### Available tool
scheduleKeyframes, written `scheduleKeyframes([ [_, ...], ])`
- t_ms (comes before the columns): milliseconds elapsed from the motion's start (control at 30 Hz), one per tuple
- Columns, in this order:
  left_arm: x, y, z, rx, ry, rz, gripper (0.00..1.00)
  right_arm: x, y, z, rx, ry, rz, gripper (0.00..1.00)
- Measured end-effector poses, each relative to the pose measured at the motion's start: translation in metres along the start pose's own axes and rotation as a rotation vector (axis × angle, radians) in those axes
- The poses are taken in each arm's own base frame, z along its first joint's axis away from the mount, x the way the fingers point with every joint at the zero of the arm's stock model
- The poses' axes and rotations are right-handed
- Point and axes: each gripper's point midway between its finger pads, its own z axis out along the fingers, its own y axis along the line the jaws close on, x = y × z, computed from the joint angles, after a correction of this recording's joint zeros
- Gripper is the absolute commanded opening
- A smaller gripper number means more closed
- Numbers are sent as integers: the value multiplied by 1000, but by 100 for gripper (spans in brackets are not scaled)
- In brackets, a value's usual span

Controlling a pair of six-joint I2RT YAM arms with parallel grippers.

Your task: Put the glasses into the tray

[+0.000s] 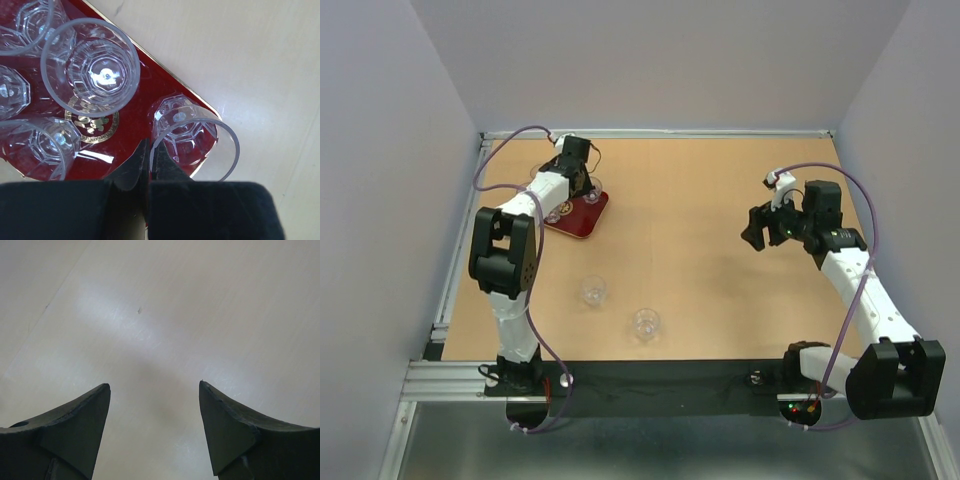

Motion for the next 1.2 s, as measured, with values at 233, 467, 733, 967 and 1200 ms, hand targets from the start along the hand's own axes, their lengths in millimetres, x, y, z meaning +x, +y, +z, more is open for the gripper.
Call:
scheduleKeyframes([
  [233,-8,11,7,-51,-7,14,0,0,-2,-1,6,-2,5,77],
  [467,-13,18,9,-75,-8,27,26,0,-4,-1,9,-5,7,77],
  [733,-21,19,6,-84,-22,35,42,-1,-5,-2,8,-12,10,77],
  [967,-23,14,3,-59,-16,50,43,-1,-11,-4,23,-17,21,77],
  [1200,-41,-2,-39,74,-43,80,44,-3,-11,-4,17,-25,17,77],
])
